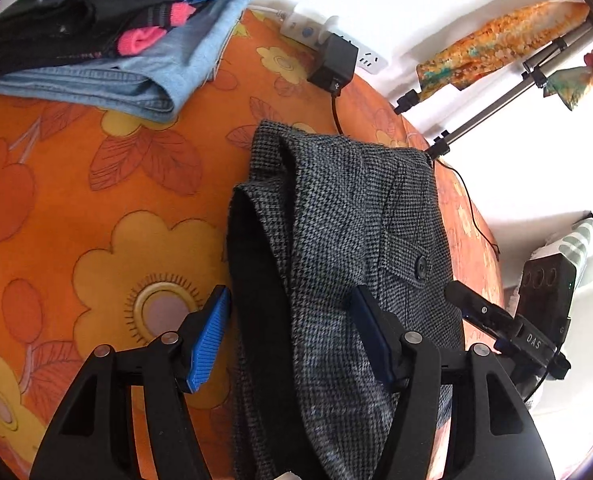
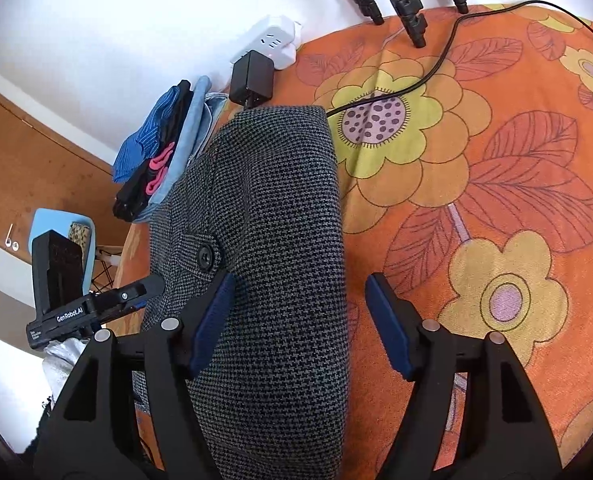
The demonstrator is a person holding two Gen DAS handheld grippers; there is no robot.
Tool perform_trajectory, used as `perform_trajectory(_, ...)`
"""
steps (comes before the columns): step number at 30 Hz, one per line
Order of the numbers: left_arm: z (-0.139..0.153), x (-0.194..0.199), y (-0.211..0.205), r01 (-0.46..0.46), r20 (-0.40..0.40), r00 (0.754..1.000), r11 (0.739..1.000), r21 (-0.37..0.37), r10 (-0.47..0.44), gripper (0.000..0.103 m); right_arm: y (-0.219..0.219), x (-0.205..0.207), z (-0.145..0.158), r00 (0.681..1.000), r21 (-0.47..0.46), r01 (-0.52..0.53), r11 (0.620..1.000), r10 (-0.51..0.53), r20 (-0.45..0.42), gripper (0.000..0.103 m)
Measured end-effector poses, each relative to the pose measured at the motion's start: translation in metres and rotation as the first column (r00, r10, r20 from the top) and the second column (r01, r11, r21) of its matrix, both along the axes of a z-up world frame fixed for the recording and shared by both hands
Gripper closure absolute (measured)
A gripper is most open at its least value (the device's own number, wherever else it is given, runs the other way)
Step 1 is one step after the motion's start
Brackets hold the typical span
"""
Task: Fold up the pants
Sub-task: 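Grasp the folded shorts edge with the left tool while the right tool grasps beside it, then lift the folded shorts with both tools off the bedspread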
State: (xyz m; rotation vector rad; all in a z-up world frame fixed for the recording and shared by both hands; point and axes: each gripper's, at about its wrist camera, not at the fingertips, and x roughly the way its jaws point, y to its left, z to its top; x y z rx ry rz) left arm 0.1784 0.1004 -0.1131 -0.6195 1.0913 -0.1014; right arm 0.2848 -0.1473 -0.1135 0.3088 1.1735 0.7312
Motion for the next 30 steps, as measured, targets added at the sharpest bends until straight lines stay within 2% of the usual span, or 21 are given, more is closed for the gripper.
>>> perform_trajectory(4, 0.001, 0.002, -0.009, 0.021, 0.016, 1.0, 0.999, 0.048, -0.021, 0.041, 0.007, -0.003, 0.0, 1.0, -0.004, -0.028, 1.0, 0.028, 0.014, 0.032)
perform_trajectory(11, 0.002, 0.002, -0.019, 0.023, 0.037, 0.999, 0.993, 0.117, -0.028, 0.041, 0.024, -0.017, 0.004, 0.992, -0.104, -0.082, 0.991, 0.091, 0.088, 0.031)
perform_trajectory(16, 0.002, 0.002, -0.025, 0.04, 0.042, 0.998, 0.987, 0.157, -0.047, 0.048, 0.027, -0.022, 0.006, 0.988, -0.132, -0.086, 0.988, 0.101, 0.114, 0.032)
perform_trajectory(22, 0.001, 0.003, -0.027, 0.061, 0.05, 0.996, 0.985, 0.161, -0.069, 0.055, 0.029, -0.023, 0.006, 0.989, -0.133, -0.082, 0.988, 0.097, 0.111, 0.047)
perform_trajectory(27, 0.003, 0.003, -0.028, 0.059, 0.062, 0.996, 0.986, 0.156, -0.069, 0.063, 0.027, -0.023, 0.005, 0.992, -0.102, -0.071, 0.992, 0.081, 0.096, 0.067)
perform_trajectory(30, 0.007, 0.002, -0.03, 0.055, 0.073, 0.995, 0.984, 0.168, -0.068, 0.067, 0.028, -0.024, 0.006, 0.993, -0.098, -0.061, 0.993, 0.071, 0.094, 0.075)
